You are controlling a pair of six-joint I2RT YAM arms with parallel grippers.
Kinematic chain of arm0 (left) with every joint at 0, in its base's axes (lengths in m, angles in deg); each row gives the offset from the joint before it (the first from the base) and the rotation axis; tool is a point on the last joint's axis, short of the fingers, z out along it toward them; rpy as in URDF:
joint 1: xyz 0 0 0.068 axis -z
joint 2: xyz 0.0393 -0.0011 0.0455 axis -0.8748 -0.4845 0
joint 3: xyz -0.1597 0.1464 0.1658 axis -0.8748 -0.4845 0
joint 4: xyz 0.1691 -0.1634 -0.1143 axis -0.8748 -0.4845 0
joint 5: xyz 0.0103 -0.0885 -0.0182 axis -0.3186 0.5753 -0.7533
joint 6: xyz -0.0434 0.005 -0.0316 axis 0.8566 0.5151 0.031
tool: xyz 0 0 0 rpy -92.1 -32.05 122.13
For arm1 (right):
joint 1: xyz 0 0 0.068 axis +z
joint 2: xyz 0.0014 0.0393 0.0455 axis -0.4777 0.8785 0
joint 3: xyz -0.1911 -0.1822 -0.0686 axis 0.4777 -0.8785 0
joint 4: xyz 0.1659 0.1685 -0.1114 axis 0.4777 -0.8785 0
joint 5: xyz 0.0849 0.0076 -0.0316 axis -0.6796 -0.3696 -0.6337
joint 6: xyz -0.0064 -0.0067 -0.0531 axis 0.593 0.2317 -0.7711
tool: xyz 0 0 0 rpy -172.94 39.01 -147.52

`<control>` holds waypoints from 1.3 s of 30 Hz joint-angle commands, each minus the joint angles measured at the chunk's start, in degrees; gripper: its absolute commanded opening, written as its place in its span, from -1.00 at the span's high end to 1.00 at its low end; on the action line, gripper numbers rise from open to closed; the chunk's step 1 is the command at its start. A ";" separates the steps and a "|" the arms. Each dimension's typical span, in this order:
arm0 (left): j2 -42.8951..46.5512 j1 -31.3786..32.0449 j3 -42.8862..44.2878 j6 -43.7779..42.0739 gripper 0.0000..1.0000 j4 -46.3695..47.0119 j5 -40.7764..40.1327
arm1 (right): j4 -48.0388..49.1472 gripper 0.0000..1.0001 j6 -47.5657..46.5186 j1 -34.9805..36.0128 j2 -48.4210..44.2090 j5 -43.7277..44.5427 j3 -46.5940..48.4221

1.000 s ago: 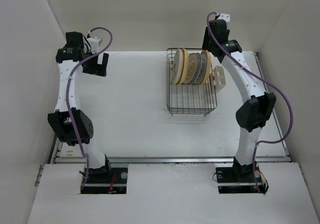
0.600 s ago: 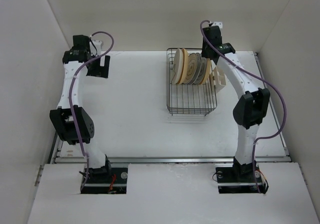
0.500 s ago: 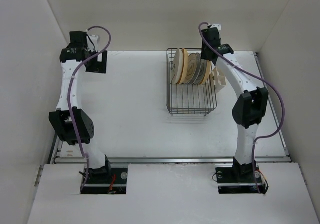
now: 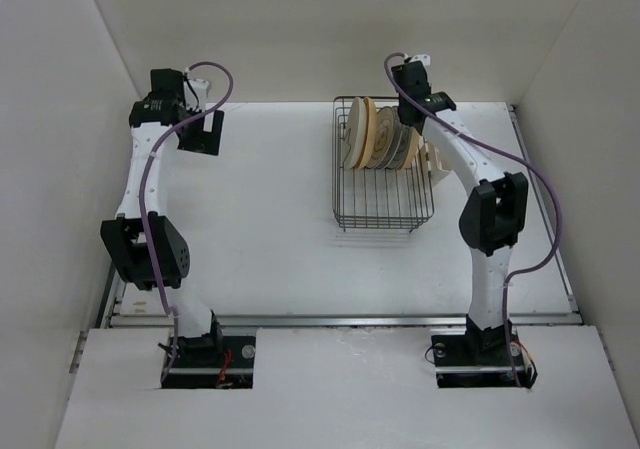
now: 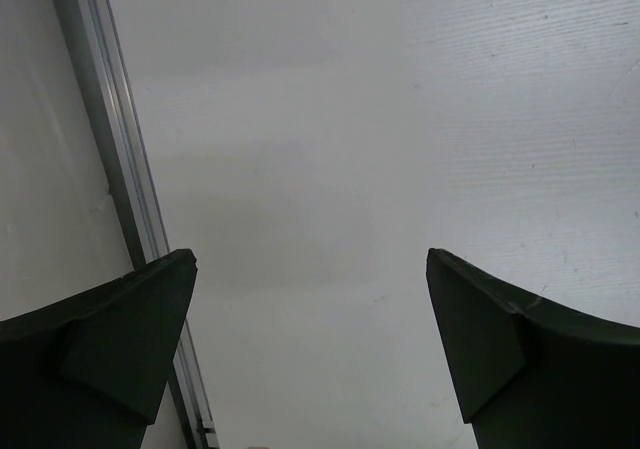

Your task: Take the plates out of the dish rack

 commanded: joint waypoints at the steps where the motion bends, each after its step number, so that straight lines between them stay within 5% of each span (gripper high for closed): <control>1: 3.37 0.28 -0.52 -1.38 -1.00 -0.24 -0.48 | 1.75 0.46 -0.59 0.90 0.06 3.46 3.06; 10: 3.90 0.80 -2.28 -2.43 -1.00 -0.24 -0.48 | 1.75 0.13 -0.59 1.43 0.06 4.07 2.00; 22: 4.43 0.80 -2.80 -2.43 -1.00 -0.24 -1.01 | 2.27 0.99 -0.59 1.43 0.58 4.60 1.47; 32: 4.43 1.33 -2.80 -2.43 -1.00 -0.24 -1.53 | 6.92 1.00 -4.45 3.71 -2.31 21.99 4.02; 39: 4.43 1.86 -3.41 -3.48 -1.00 -0.24 -1.53 | 22.03 1.00 -19.55 4.77 -3.46 37.20 1.12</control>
